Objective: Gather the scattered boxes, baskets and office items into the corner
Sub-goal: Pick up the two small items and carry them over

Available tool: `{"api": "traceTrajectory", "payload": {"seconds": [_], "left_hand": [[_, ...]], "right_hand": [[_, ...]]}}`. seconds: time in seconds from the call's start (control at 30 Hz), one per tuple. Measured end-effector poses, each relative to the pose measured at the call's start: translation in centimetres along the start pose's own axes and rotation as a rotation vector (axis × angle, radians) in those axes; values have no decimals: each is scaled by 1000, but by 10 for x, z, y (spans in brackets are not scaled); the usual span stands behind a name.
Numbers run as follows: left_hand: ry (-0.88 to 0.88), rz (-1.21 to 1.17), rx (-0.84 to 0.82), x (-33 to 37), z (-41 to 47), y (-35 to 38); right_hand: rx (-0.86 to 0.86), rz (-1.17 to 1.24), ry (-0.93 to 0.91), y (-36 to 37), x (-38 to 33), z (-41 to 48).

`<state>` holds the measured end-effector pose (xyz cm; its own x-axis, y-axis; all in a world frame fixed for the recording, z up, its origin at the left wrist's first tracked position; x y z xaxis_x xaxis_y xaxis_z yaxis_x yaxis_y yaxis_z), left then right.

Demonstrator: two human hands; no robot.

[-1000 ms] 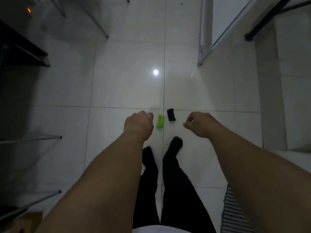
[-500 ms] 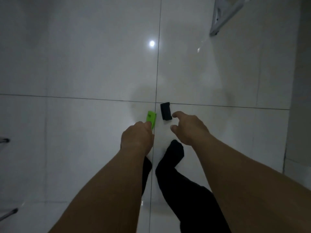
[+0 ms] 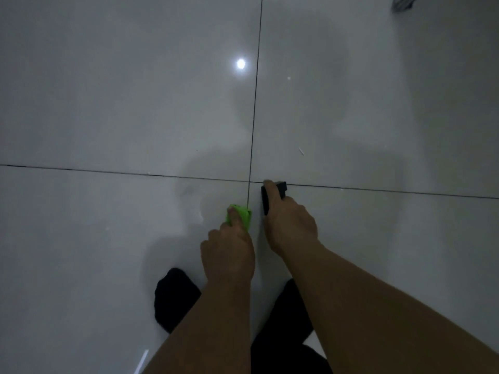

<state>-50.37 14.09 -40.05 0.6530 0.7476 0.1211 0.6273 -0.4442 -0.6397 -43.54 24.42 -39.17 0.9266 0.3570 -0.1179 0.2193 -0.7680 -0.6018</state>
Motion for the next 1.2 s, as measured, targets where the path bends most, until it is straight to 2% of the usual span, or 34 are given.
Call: {"api": "traceTrajectory", "payload": {"seconds": [0.07,0.17,0.27,0.43,0.63,0.73,0.83,1.0,1.2], "left_hand": [[15,-26,22,-1,1,-1],[25,-82,36,-1,-8,-22],[-12,-93,101,1,-45,-76],[-51,-162,238,-5,-152,-200],[-86,-257,418,-24,-308,-368],[-116,-308,558,-40,-392,-441],[-224,-361,725,-70,-477,-492],[-455,-479,944,-141,-604,-515],[-750,-597,1098,-253,-759,-450]], "right_hand": [[69,-10,-39,-1,-2,-1],[66,10,-65,-14,-8,-17],[66,12,-92,-52,-22,-60],[104,-95,-186,-154,-72,-175],[198,-108,-442,-298,-159,-345],[260,-137,-623,-355,-200,-429],[364,-238,-802,-391,-245,-507],[395,-371,-1117,-391,-329,-623],[291,-529,-1441,-290,-417,-766]]}}
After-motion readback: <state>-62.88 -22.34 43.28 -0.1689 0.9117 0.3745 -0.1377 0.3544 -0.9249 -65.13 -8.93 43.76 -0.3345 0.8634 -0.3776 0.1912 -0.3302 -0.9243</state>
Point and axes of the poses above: each hand's wrist, its own z-axis towards the middle knuckle, its own y-axis out of the palm, x = y × z, the point moved 2 cm from there along z, towards the middle knuckle, and after that the axes turned 2 degrees about -z, right-handed, at the moved point
